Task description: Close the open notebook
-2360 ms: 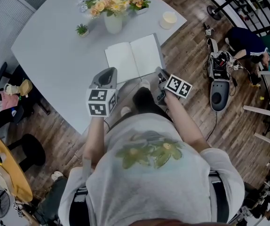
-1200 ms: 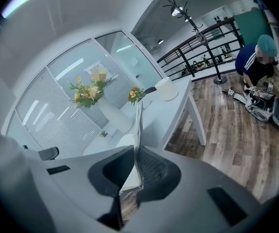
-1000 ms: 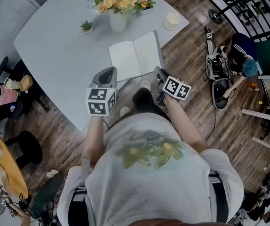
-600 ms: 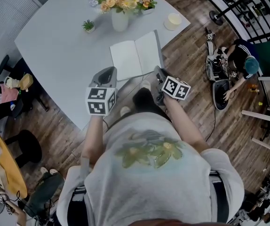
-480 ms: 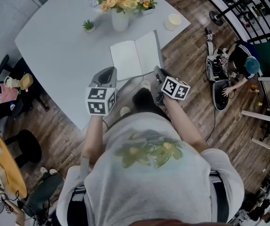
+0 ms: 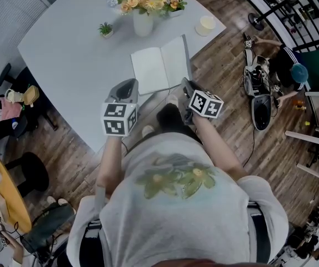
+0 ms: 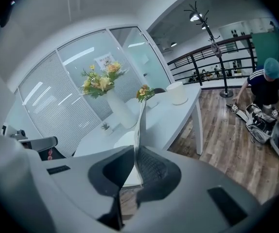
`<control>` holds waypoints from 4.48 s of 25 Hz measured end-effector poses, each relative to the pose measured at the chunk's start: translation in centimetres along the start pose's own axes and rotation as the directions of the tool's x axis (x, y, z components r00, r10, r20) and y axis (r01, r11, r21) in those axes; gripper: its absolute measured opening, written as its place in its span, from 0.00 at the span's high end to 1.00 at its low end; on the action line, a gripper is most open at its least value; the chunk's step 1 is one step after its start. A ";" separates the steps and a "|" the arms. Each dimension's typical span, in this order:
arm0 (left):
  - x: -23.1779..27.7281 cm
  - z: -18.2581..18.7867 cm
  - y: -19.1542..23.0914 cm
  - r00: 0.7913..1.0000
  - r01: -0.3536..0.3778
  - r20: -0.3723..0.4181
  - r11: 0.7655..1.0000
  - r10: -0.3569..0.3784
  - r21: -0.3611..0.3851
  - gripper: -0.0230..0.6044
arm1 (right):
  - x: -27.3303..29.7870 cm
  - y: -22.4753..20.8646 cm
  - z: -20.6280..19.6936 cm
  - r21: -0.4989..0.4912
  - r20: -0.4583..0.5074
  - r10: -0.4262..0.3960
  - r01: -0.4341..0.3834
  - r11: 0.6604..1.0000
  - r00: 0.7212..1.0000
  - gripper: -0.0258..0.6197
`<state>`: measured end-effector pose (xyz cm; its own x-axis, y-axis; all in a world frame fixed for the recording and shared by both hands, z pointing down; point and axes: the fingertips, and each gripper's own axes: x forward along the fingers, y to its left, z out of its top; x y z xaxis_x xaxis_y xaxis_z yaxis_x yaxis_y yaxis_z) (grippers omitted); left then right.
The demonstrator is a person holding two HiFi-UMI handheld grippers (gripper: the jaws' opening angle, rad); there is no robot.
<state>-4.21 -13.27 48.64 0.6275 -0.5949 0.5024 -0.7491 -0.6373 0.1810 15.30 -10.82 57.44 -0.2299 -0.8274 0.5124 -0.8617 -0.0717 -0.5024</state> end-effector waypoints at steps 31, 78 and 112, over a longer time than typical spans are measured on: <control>-1.1 -1.2 0.1 1.000 -0.015 0.001 0.999 0.015 -0.030 0.96 | 0.3 3.1 -0.9 -0.139 -0.045 0.040 -0.046 0.989 0.998 0.89; -2.6 -3.2 1.1 0.996 -0.084 -0.023 0.991 0.082 -0.108 0.96 | 1.4 6.9 -2.6 -0.191 -0.130 0.166 -0.189 0.963 0.978 0.89; -2.1 -4.7 1.6 0.994 -0.102 -0.046 0.981 0.096 -0.164 0.96 | 3.1 9.0 -4.8 -0.215 -0.222 0.234 -0.282 0.935 0.946 0.89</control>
<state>-7.77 -10.74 51.85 0.5422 -0.6301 0.5559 -0.8341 -0.4838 0.2651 4.70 -11.37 57.83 -0.5199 -0.6759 0.5224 -0.8382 0.2858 -0.4644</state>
